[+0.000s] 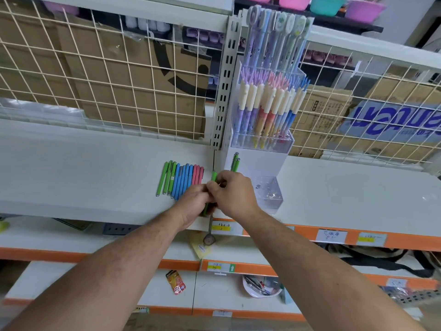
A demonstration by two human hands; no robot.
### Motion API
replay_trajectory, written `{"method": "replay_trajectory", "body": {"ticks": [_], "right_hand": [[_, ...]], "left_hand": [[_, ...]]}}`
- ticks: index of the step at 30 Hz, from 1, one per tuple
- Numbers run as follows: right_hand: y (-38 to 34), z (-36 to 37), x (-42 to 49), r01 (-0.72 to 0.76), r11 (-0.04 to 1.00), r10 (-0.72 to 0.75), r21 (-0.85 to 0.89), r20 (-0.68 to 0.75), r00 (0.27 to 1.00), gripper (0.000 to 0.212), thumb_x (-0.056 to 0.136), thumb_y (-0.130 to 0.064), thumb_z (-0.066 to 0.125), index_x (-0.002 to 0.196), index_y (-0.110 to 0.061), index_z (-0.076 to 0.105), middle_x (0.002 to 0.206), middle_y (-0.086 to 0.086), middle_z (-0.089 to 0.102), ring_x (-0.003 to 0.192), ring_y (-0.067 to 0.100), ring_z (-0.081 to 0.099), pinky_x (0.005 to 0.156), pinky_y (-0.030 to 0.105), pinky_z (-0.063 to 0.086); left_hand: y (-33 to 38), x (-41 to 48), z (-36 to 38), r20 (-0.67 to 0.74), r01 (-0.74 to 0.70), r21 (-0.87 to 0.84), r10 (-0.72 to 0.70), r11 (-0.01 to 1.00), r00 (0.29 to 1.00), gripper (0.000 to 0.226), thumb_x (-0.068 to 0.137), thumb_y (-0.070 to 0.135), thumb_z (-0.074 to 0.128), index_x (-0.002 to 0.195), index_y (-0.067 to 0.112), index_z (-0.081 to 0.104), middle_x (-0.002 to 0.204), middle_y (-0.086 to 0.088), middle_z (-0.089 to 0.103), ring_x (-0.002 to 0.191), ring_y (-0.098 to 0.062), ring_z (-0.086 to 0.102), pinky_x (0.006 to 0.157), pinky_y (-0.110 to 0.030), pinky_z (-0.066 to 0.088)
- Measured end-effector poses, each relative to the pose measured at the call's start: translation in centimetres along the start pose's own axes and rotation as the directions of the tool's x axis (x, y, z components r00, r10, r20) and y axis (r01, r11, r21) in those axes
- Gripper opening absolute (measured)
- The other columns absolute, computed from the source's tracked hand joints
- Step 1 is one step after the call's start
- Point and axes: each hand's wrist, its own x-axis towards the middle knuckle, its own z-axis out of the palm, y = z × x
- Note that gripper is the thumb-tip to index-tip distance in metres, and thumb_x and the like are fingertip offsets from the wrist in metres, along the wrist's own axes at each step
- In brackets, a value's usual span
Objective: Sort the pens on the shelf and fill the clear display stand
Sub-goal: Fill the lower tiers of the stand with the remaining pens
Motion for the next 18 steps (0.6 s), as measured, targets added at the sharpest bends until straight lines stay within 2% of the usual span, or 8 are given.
{"method": "replay_trajectory", "body": {"ticks": [3, 6, 7, 9, 11, 14, 18], "right_hand": [[-0.5, -1.8, -0.4, 0.045, 0.994, -0.035, 0.095, -0.1, 0.994, 0.023, 0.092, -0.026, 0.063, 0.074, -0.015, 0.056, 0.067, 0.001, 0.061, 0.067, 0.021, 0.06, 0.063, 0.034, 0.048], [-0.7, -4.6, -0.4, 0.047, 0.967, -0.005, 0.25, -0.165, 0.986, 0.023, 0.094, -0.024, 0.064, 0.075, -0.015, 0.056, 0.07, 0.007, 0.069, 0.066, 0.017, 0.069, 0.062, 0.035, 0.055], [-0.6, -5.4, -0.3, 0.04, 0.96, 0.008, 0.278, -0.171, 0.985, 0.022, 0.095, -0.025, 0.065, 0.076, -0.015, 0.057, 0.07, 0.006, 0.071, 0.066, 0.015, 0.071, 0.062, 0.038, 0.059], [-0.2, -6.6, -0.1, 0.03, 0.961, 0.022, 0.273, -0.185, 0.983, 0.021, 0.094, -0.025, 0.067, 0.077, -0.016, 0.058, 0.068, 0.004, 0.071, 0.068, 0.013, 0.073, 0.065, 0.043, 0.061], [0.3, -7.1, 0.1, 0.017, 0.969, 0.03, 0.245, -0.186, 0.982, 0.018, 0.093, -0.023, 0.068, 0.079, -0.016, 0.059, 0.068, 0.002, 0.071, 0.069, 0.013, 0.073, 0.068, 0.046, 0.061], [0.8, -6.8, 0.2, 0.009, 0.979, 0.028, 0.202, -0.176, 0.984, 0.015, 0.092, -0.021, 0.069, 0.082, -0.015, 0.059, 0.071, 0.002, 0.071, 0.072, 0.018, 0.073, 0.069, 0.05, 0.06], [1.1, -5.9, 0.2, 0.017, 0.987, 0.008, 0.16, -0.153, 0.988, 0.014, 0.092, -0.022, 0.068, 0.083, -0.016, 0.058, 0.074, 0.006, 0.071, 0.075, 0.025, 0.071, 0.068, 0.049, 0.06]], "left_hand": [[0.0, -0.1, 0.0, -0.014, 0.018, 0.092, -0.016, 0.996, 1.0, 0.023, 0.085, -0.008, 0.051, 0.085, 0.009, 0.067, 0.068, -0.004, 0.065, 0.068, -0.019, 0.058, 0.063, -0.032, 0.047], [0.0, 0.1, 0.1, -0.086, 0.005, 0.141, 0.007, 0.99, 0.996, 0.024, 0.083, -0.01, 0.056, 0.084, 0.011, 0.067, 0.085, -0.009, 0.069, 0.082, -0.023, 0.063, 0.07, -0.033, 0.052], [0.0, 0.2, 0.1, -0.103, -0.015, 0.206, 0.037, 0.979, 0.994, 0.025, 0.083, -0.009, 0.057, 0.085, 0.014, 0.068, 0.088, -0.007, 0.07, 0.083, -0.021, 0.063, 0.07, -0.03, 0.052], [0.0, 0.3, -0.1, -0.12, -0.049, 0.413, 0.108, 0.909, 0.987, 0.026, 0.083, -0.003, 0.059, 0.084, 0.021, 0.069, 0.089, 0.003, 0.069, 0.085, -0.013, 0.063, 0.071, -0.025, 0.048], [-0.1, 0.3, -0.5, -0.113, -0.042, 0.553, 0.124, 0.832, 0.986, 0.026, 0.084, 0.0, 0.059, 0.086, 0.024, 0.069, 0.088, 0.007, 0.067, 0.086, -0.01, 0.062, 0.07, -0.025, 0.049], [-0.1, 0.1, -0.6, -0.08, -0.007, 0.637, 0.076, 0.771, 0.994, 0.022, 0.085, 0.004, 0.059, 0.089, 0.022, 0.07, 0.089, 0.006, 0.068, 0.087, -0.013, 0.063, 0.076, -0.031, 0.056], [0.1, -0.1, -0.4, -0.065, 0.001, 0.675, 0.058, 0.738, 0.996, 0.021, 0.084, 0.005, 0.061, 0.088, 0.023, 0.071, 0.09, 0.006, 0.068, 0.087, -0.012, 0.063, 0.079, -0.032, 0.056]]}}
